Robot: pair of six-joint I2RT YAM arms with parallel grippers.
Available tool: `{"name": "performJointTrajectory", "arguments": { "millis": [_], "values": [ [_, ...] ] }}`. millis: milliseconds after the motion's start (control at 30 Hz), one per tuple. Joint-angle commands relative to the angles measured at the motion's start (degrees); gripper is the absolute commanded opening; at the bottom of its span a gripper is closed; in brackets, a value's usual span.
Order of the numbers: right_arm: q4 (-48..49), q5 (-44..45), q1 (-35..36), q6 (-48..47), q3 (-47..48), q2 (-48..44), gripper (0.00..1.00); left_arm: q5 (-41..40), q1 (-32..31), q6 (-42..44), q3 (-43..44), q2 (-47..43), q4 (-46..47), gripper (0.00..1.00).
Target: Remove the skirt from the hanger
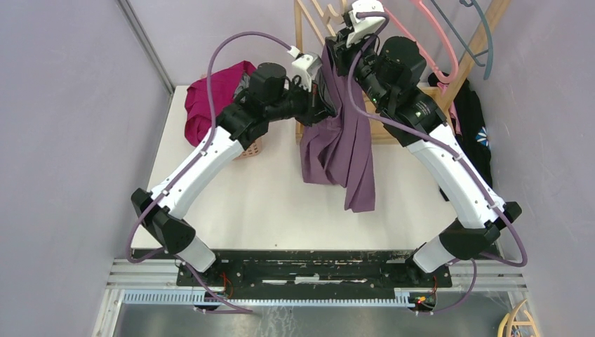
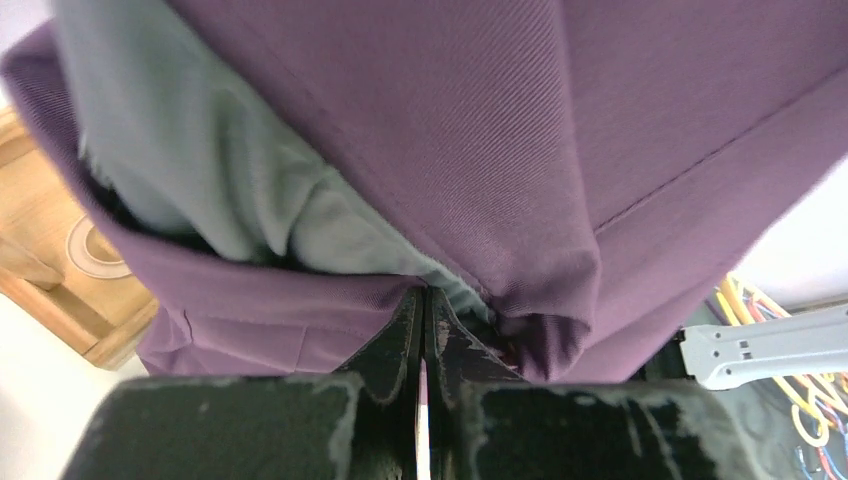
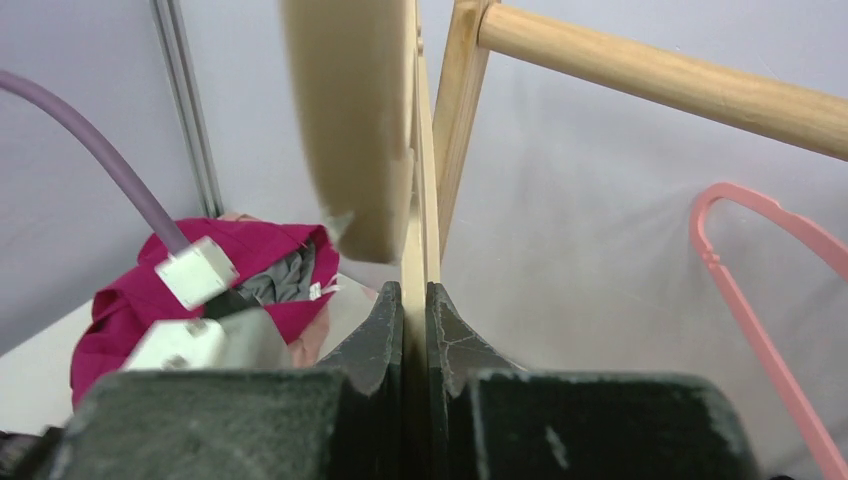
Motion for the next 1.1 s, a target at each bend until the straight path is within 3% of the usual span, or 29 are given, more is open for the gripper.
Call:
{"name": "performJointTrajectory", "arguments": {
  "millis": [0, 267, 333, 400, 533, 633, 900, 1067],
  "values": [
    [11.42, -1.47, -0.22, 3.31, 3.45, -3.33, 0.01, -3.00, -0.74, 5.24, 2.84, -0.81, 1.92, 0.03],
    [11.78, -0.37, -0.22, 0.03, 1.47, -5.14, 0.01, -7.85, -0.65, 10.63, 5.61, -6.52, -0.21, 0.06],
    [11.68, -0.51, -0.17, -0.15, 1.66, -5.20, 0.01, -8.04, -0.65, 10.71, 3.09, -8.83, 1.35, 0.31],
    [11.32, -0.96, -0.22, -0.10, 2.03, -5.10, 0.01, -7.52, -0.61, 10.29, 0.01, -10.83, 3.10, 0.43],
    [10.86, -1.70, -0.20, 0.10, 1.99, -5.53, 0.01, -4.01, -0.63, 8.99, -3.68, -13.21, 7.98, 0.77],
    [10.78, -1.93, -0.17, 0.62, 0.92, -6.54, 0.01, -1.00, -0.66, 8.18, -9.25, -16.24, 16.86, 1.00],
    [8.24, -5.66, -0.22, 4.23, -0.59, -10.29, 0.01, -3.25, -0.65, 11.29, -33.14, -22.11, 49.95, 0.99],
    [4.82, -10.69, -0.20, 4.67, -1.33, -11.71, 0.01, -4.82, -0.65, 13.44, -31.97, -16.82, 51.57, 0.99]
  ]
}}
